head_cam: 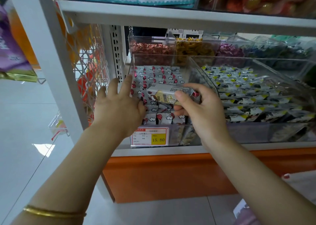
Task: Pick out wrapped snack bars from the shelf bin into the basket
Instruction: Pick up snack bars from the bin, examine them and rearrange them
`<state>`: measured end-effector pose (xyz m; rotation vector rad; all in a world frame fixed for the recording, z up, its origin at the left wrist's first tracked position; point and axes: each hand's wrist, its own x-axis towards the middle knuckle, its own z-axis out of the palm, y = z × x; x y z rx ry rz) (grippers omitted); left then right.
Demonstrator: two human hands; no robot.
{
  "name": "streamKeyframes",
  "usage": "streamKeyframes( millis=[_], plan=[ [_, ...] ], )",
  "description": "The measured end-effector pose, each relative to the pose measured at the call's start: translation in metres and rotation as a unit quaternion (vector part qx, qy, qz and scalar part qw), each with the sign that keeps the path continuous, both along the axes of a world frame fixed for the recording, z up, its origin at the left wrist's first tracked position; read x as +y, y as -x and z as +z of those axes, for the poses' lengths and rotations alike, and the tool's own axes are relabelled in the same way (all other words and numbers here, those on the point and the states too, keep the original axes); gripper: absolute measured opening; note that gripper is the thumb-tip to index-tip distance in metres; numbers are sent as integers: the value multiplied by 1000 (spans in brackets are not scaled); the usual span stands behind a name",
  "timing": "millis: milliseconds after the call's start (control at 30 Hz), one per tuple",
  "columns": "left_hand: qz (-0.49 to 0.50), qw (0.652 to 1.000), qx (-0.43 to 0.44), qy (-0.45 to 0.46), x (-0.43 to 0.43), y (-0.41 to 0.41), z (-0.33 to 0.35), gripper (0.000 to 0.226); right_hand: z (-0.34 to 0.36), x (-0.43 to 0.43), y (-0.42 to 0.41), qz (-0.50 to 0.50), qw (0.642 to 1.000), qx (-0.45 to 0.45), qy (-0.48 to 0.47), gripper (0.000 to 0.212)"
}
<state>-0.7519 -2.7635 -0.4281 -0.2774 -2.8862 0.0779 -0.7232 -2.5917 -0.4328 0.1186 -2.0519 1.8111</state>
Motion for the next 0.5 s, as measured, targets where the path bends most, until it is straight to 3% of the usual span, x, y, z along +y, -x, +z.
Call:
streamKeyframes(
  millis=[133, 233, 333, 500],
  plan=[
    [-34, 998, 28, -53, -7, -11, -7, 55, 15, -12, 14, -22, 997, 39, -60, 25],
    [-53, 994, 39, -92, -14, -22, -11, 63, 27, -26, 35, -15, 981, 49, -187, 23],
    [-67, 991, 27, -110, -21, -26, -13, 65, 32, -41, 54, 16, 939, 36, -342, 28],
    [-89, 985, 38, -141, -27, -28, -13, 44, 24, -62, 72, 118, 875, -31, -468, 35]
  ],
)
